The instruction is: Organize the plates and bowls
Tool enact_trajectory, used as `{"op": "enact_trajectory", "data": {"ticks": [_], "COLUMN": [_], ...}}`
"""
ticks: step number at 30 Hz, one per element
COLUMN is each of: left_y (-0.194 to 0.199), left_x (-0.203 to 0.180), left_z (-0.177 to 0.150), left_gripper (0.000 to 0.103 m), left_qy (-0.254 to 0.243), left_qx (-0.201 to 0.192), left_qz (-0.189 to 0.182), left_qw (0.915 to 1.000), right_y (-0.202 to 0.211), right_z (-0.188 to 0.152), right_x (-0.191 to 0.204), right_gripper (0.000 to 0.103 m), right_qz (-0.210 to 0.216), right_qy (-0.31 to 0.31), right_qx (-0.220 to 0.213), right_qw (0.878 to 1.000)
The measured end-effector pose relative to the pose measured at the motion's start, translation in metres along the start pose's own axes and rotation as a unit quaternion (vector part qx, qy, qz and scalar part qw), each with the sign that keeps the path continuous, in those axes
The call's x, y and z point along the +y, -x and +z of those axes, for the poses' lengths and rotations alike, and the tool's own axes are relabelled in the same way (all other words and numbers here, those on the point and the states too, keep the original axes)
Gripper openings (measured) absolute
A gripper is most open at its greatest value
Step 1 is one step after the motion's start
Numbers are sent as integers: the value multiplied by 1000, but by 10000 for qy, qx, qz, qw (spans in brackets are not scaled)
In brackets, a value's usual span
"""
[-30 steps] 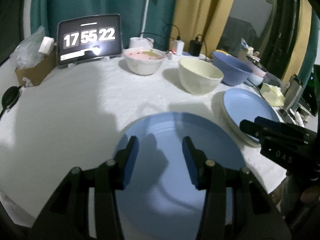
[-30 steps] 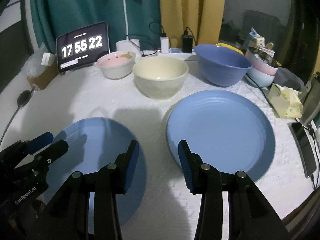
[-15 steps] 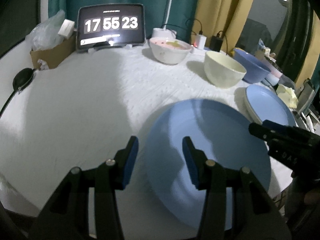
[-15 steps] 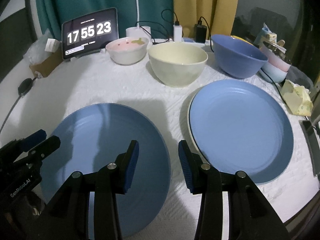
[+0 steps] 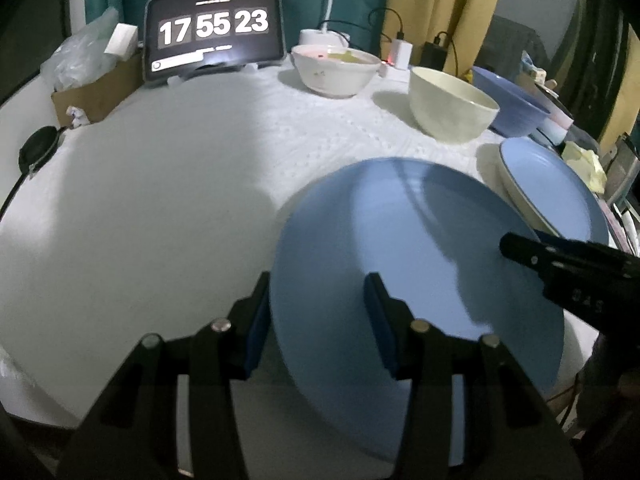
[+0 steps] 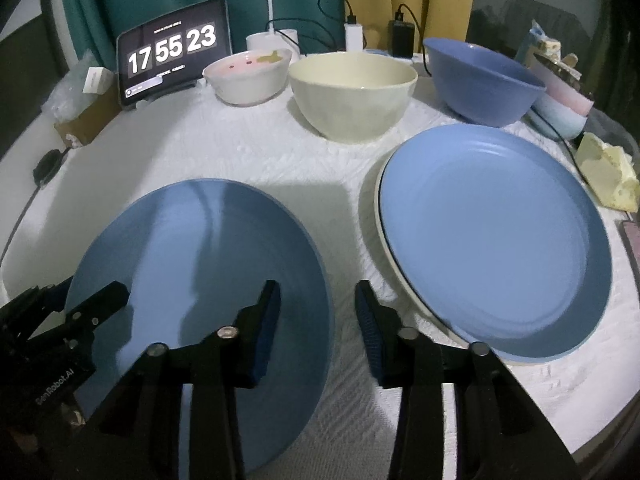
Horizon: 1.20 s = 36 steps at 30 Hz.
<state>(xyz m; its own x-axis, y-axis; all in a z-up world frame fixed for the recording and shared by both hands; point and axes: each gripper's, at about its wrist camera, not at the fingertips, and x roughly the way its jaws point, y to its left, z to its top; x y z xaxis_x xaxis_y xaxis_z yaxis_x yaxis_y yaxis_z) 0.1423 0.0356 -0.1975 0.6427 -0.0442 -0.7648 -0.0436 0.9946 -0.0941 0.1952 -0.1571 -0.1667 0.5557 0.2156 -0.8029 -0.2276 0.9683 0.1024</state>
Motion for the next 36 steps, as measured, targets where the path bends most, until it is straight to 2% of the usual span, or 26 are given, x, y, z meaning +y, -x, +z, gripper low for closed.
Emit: {"op": "enact_trajectory", "data": {"ticks": [2, 6, 16, 25, 36], "left_y": [1, 2, 19, 30, 29], "left_x": [-3, -5, -15, -42, -84], "left_z": [0, 2, 13, 20, 29], "left_gripper": [45, 42, 42, 42, 42], "left_qy": [-50, -75, -85, -303, -595], "left_qx": [-5, -7, -235, -376, -367], "left_qz": [26, 1, -55, -91, -137], "left_qw": [10000, 10000, 9997, 9988, 9975], "right_y": [-1, 2, 26, 44, 54], "right_z": [-1, -1, 7, 8, 4], "right_x": [1, -1, -11, -36, -77], "right_gripper": [24, 21, 21, 21, 21], "right_qz": [40, 6, 46, 34, 48], "right_qy": [35, 55, 21, -122, -442], "right_qx": [0, -35, -350, -560, -704], "right_qw": [10000, 10000, 9994, 9983, 9965]}}
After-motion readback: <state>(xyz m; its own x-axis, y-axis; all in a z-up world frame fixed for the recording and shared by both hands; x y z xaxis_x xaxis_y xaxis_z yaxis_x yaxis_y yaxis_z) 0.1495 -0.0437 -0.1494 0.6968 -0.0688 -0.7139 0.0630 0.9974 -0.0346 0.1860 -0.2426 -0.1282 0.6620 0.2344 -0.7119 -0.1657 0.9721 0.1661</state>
